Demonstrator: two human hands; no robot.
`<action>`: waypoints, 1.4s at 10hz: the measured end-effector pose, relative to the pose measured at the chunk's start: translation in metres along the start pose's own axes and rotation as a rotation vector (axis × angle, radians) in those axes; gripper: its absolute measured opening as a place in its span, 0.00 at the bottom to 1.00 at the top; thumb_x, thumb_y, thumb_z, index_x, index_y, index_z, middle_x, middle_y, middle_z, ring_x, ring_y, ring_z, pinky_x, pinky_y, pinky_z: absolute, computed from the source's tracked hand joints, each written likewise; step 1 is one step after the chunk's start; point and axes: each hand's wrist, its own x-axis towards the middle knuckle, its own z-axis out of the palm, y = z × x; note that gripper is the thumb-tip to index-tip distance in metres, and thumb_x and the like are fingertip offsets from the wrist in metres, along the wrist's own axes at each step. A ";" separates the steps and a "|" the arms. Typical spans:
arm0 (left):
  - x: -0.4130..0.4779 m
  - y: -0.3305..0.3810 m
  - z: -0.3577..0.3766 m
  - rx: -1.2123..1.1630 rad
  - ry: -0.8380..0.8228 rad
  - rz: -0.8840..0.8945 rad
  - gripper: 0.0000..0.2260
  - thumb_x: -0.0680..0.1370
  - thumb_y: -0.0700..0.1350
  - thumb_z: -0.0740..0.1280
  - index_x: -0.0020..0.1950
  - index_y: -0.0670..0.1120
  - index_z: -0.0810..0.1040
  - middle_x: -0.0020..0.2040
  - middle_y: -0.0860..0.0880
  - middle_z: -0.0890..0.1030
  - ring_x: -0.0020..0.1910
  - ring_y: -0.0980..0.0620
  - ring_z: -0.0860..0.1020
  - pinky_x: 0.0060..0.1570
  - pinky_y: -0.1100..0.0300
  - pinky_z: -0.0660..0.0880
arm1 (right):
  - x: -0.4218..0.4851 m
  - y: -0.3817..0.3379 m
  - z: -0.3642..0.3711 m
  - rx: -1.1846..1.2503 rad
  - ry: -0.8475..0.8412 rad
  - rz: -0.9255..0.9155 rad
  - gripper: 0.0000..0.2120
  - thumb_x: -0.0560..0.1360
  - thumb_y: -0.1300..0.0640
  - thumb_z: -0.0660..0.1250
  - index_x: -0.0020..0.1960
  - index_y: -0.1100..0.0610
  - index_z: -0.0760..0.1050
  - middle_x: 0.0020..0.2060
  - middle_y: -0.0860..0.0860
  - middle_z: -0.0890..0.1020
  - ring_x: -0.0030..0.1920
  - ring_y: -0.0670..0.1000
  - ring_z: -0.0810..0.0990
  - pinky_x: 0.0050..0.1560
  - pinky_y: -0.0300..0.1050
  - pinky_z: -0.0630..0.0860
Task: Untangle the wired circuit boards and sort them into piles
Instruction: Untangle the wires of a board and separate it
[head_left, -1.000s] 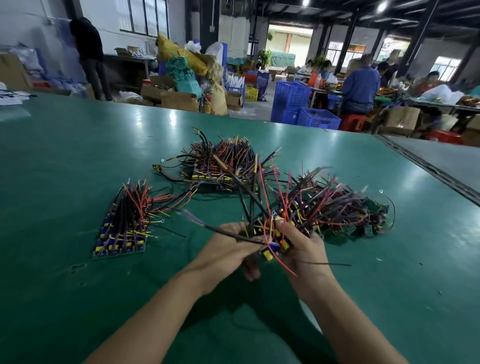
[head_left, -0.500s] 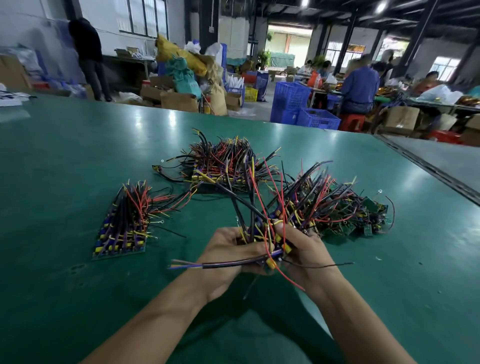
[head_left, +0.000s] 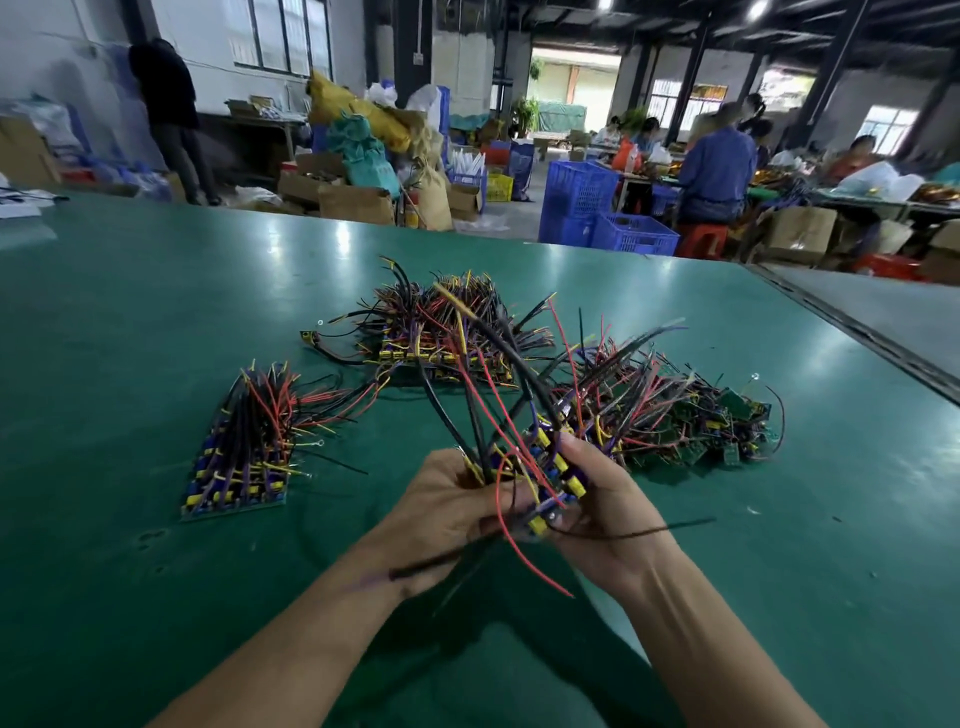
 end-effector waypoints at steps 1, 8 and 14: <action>0.008 -0.002 -0.006 -0.017 0.041 -0.031 0.08 0.76 0.28 0.65 0.52 0.24 0.73 0.51 0.22 0.75 0.46 0.36 0.76 0.55 0.29 0.71 | 0.002 -0.001 -0.004 -0.075 0.019 -0.073 0.13 0.62 0.55 0.73 0.44 0.59 0.83 0.37 0.57 0.83 0.32 0.55 0.80 0.34 0.46 0.77; 0.014 -0.009 -0.034 -0.083 0.031 -0.084 0.05 0.72 0.34 0.72 0.40 0.43 0.84 0.38 0.43 0.84 0.36 0.48 0.82 0.35 0.57 0.81 | 0.001 -0.021 -0.013 0.178 0.091 -0.379 0.08 0.67 0.56 0.68 0.32 0.55 0.83 0.36 0.53 0.80 0.32 0.48 0.81 0.32 0.36 0.78; 0.030 0.006 -0.077 -0.132 0.980 0.472 0.07 0.75 0.38 0.72 0.38 0.47 0.78 0.32 0.57 0.80 0.29 0.67 0.76 0.33 0.69 0.74 | 0.072 -0.021 0.026 -0.944 -0.138 0.472 0.14 0.65 0.59 0.75 0.48 0.57 0.76 0.48 0.55 0.77 0.47 0.54 0.71 0.40 0.43 0.66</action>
